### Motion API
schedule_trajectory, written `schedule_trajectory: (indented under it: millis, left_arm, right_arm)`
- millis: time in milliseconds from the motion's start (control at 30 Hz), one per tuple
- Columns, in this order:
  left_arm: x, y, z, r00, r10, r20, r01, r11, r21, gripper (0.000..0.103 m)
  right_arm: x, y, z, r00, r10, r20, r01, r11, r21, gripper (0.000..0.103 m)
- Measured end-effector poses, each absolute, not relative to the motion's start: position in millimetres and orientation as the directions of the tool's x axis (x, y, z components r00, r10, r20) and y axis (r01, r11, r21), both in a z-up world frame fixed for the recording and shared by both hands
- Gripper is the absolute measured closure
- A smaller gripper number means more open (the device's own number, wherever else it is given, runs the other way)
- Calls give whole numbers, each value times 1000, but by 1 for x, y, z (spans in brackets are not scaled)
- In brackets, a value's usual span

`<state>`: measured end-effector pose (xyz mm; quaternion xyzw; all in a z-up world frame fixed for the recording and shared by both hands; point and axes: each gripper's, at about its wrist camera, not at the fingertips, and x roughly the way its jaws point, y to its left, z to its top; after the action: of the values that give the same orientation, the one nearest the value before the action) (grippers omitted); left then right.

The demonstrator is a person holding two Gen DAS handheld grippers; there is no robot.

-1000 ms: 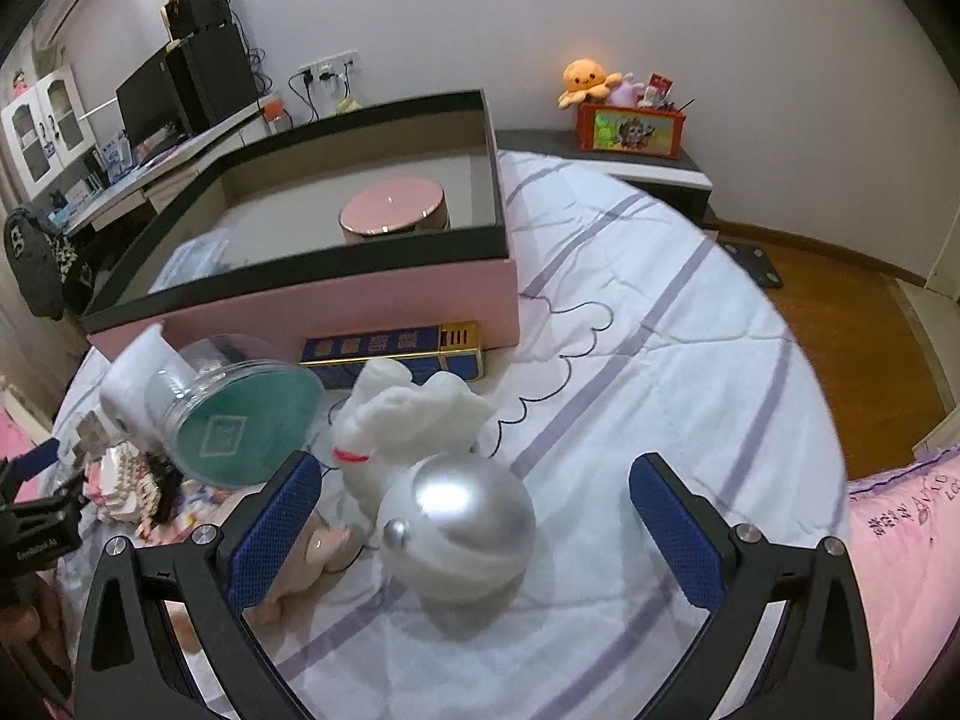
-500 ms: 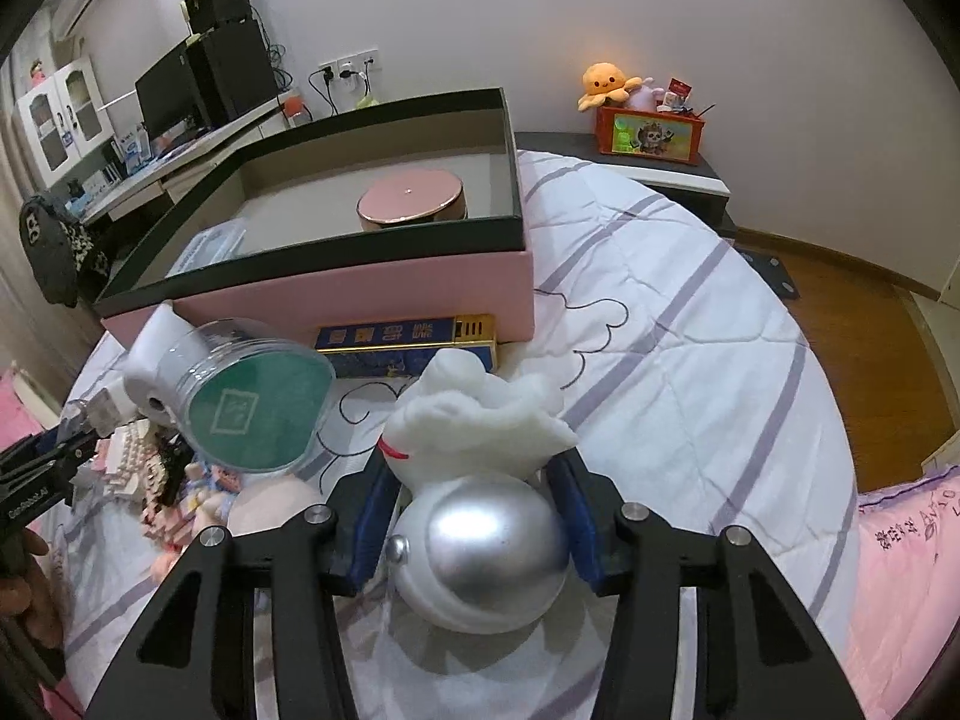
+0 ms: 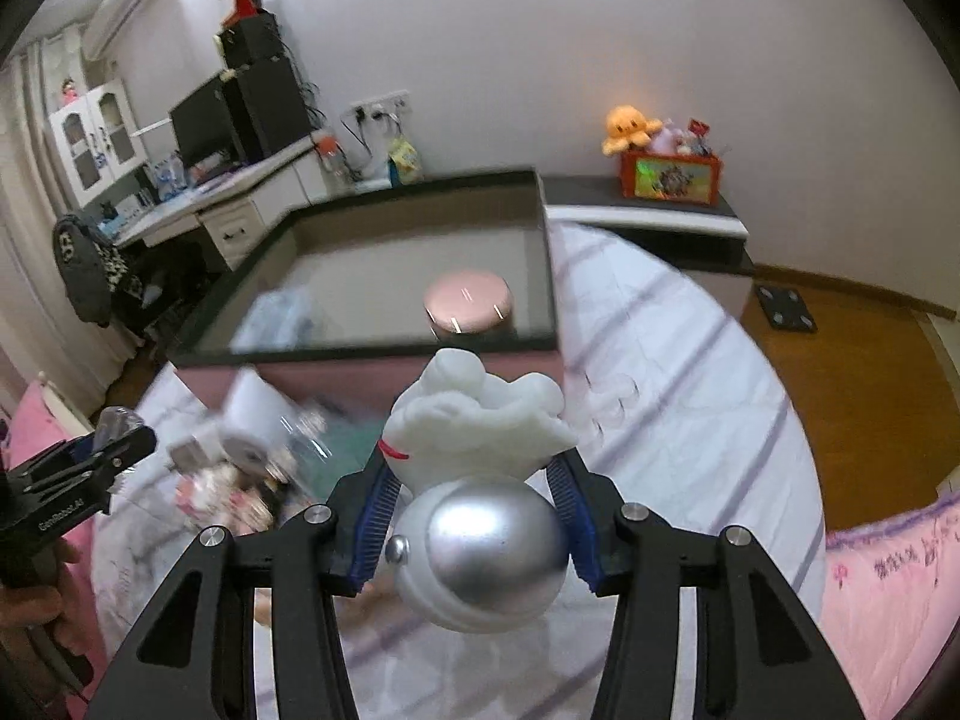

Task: Organize rigid objects
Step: 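Carry the glass bottle and rabbit figure into the pink box and release both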

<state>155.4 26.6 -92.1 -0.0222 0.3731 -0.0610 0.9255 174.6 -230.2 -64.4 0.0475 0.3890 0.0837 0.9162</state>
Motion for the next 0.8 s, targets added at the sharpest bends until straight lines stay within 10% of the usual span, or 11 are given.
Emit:
schedule_trajectory:
  millis: [367, 800]
  left_arm:
    - [245, -7, -32, 798, -153, -583, 143, 988, -64, 52]
    - [338, -39, -84, 699, -129, -704, 147, 989, -35, 52]
  right_arm:
    - [256, -200, -29, 718, 242, -653, -199, 970, 140, 52]
    - [336, -196, -80, 623, 200, -756, -149, 979, 136, 52]
